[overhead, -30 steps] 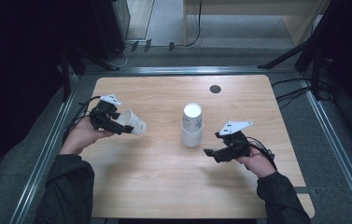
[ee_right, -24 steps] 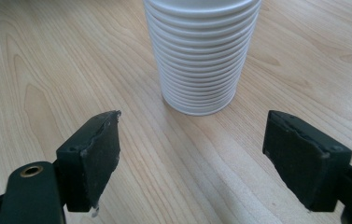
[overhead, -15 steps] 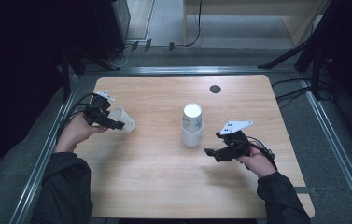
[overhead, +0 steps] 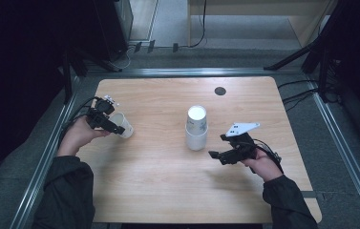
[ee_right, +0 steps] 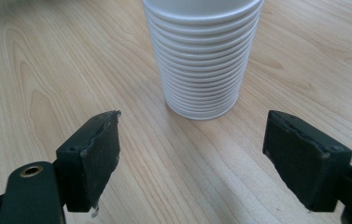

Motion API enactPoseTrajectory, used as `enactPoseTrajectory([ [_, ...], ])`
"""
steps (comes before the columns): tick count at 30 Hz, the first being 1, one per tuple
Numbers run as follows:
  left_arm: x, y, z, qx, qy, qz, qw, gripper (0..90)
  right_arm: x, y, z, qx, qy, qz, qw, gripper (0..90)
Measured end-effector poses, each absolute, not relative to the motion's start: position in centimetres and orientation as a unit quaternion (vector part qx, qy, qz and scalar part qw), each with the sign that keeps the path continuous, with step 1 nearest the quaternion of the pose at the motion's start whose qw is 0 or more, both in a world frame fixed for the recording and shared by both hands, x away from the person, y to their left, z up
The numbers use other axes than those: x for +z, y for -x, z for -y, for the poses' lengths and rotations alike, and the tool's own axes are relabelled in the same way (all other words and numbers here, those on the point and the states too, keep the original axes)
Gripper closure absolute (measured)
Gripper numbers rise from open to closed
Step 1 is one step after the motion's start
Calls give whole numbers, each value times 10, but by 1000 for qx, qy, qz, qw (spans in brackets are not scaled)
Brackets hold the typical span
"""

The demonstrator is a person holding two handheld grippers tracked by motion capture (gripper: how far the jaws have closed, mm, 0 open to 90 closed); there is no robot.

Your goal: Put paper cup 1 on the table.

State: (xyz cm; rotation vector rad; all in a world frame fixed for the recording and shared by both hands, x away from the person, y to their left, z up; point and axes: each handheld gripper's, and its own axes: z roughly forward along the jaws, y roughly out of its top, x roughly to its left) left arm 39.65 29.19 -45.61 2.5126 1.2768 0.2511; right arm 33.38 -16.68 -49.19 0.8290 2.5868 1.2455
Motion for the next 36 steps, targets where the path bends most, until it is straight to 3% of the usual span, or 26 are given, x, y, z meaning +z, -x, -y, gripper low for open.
enactPoseTrajectory([
  [12, -464, -398, -284, 84, -883, -441, 137, 241, -491, -333, 167, 415, -277, -863, 75, 194],
  [36, -467, -397, -280, 69, -880, -441, 161, 176, -490, -333, 166, 417, -268, -865, 79, 194],
])
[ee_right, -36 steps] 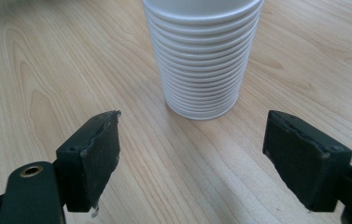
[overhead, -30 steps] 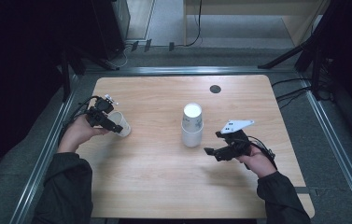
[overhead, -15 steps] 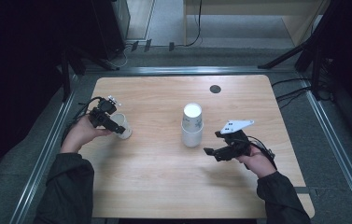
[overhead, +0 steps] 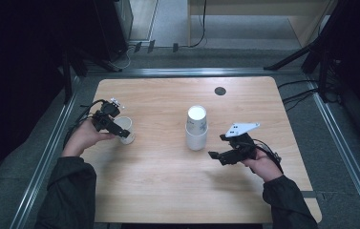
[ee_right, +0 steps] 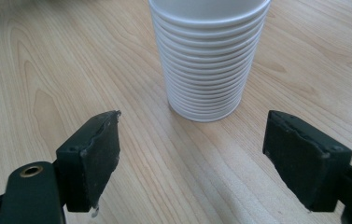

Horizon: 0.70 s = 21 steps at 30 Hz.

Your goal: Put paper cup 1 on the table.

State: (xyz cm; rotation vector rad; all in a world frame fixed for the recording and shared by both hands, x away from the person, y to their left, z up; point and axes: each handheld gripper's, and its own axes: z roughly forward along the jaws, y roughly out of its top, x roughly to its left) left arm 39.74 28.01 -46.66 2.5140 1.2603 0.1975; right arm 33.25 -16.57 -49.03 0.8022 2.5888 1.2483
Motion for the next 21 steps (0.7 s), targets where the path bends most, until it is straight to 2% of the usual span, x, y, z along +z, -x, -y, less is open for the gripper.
enactPoseTrajectory([
  [9, -462, -395, -282, 62, -878, -443, 171, 134, -489, -332, 166, 418, -268, -864, 79, 194],
  [21, -436, -383, -299, 56, -854, -455, 247, 134, -488, -333, 168, 418, -266, -865, 84, 199],
])
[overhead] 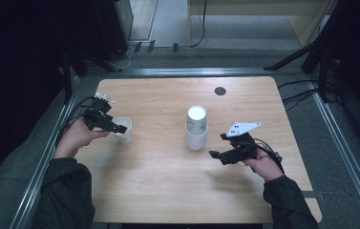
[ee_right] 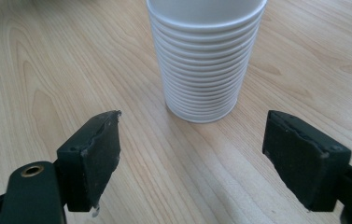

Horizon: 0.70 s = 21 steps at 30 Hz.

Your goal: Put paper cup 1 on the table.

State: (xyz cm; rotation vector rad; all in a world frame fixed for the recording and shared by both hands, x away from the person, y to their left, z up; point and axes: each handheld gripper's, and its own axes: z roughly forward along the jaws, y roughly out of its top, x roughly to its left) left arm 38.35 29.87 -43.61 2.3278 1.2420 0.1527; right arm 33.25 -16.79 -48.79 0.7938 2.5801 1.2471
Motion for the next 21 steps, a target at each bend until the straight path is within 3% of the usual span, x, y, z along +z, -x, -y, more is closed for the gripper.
enactPoseTrajectory([
  [12, -412, -370, -290, 62, -845, -434, 305, 141, -487, -336, 170, 426, -266, -859, 103, 197],
  [21, -408, -363, -274, 58, -848, -409, 331, 144, -479, -342, 171, 414, -281, -863, 74, 146],
])
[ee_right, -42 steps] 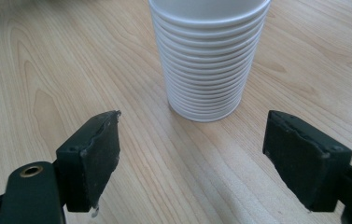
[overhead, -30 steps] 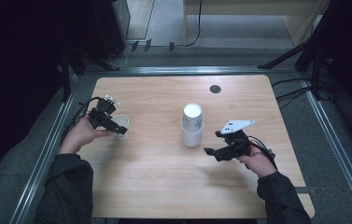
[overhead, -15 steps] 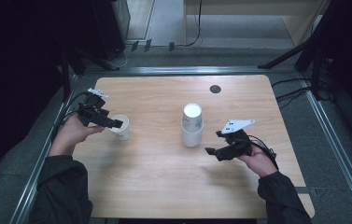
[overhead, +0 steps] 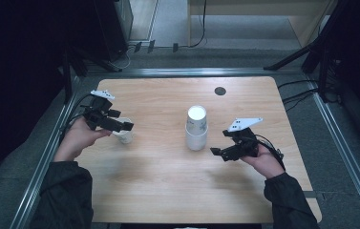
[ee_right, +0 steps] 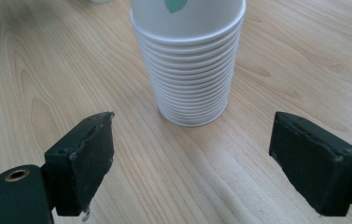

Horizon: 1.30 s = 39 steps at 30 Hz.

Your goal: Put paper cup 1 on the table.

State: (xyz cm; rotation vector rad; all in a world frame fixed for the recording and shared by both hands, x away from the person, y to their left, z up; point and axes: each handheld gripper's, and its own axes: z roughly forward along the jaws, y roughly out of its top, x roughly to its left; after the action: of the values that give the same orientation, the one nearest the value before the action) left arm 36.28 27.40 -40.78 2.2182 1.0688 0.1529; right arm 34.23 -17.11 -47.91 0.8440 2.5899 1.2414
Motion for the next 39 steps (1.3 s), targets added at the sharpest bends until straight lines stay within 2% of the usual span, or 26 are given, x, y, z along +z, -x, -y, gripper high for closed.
enactPoseTrajectory([
  [8, -416, -364, -257, 50, -851, -399, 338, 150, -471, -346, 176, 419, -264, -868, 40, 137],
  [18, -423, -360, -234, 41, -864, -366, 344, 150, -461, -352, 174, 421, -274, -863, 55, 160],
  [39, -441, -338, -200, 20, -875, -329, 354, 150, -416, -387, 162, 399, -181, -899, 27, 224],
])
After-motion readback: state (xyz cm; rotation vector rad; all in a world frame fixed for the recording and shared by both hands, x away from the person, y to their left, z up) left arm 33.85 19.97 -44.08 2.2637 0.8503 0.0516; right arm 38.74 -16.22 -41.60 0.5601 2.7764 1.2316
